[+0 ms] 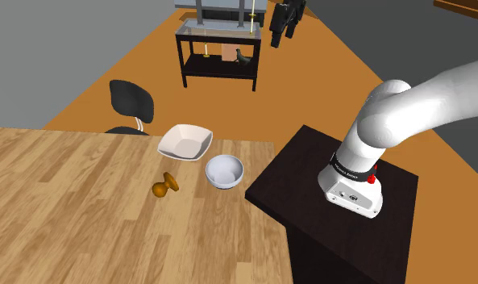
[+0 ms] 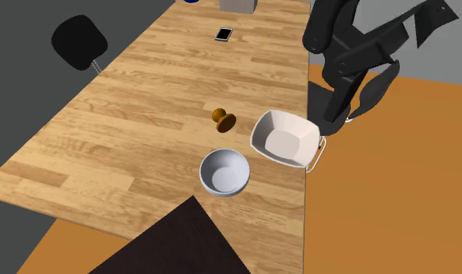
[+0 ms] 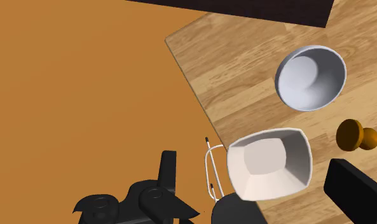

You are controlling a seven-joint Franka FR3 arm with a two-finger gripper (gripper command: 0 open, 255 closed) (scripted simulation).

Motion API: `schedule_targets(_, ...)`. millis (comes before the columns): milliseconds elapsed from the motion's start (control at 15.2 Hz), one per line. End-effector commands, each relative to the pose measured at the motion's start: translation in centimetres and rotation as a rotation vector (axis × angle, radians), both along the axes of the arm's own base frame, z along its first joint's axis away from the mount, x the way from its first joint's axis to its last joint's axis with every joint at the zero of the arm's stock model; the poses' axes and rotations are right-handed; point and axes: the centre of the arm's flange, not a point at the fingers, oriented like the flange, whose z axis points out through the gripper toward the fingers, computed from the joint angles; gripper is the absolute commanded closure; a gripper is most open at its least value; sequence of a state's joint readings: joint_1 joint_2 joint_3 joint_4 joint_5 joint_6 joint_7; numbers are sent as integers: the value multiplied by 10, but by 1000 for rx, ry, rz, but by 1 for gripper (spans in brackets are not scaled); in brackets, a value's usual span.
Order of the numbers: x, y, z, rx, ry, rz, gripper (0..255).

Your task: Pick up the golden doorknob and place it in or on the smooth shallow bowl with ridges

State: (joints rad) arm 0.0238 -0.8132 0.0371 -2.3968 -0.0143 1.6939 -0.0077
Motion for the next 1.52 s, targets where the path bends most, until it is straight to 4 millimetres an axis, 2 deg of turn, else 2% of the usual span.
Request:
schedule_targets(0, 0, 0, 0, 0, 0, 0, 0)
schedule_targets(726, 76, 85, -89, -21, 14, 229, 0)
schedule_targets(1452, 130, 184, -181, -43, 28, 458, 0)
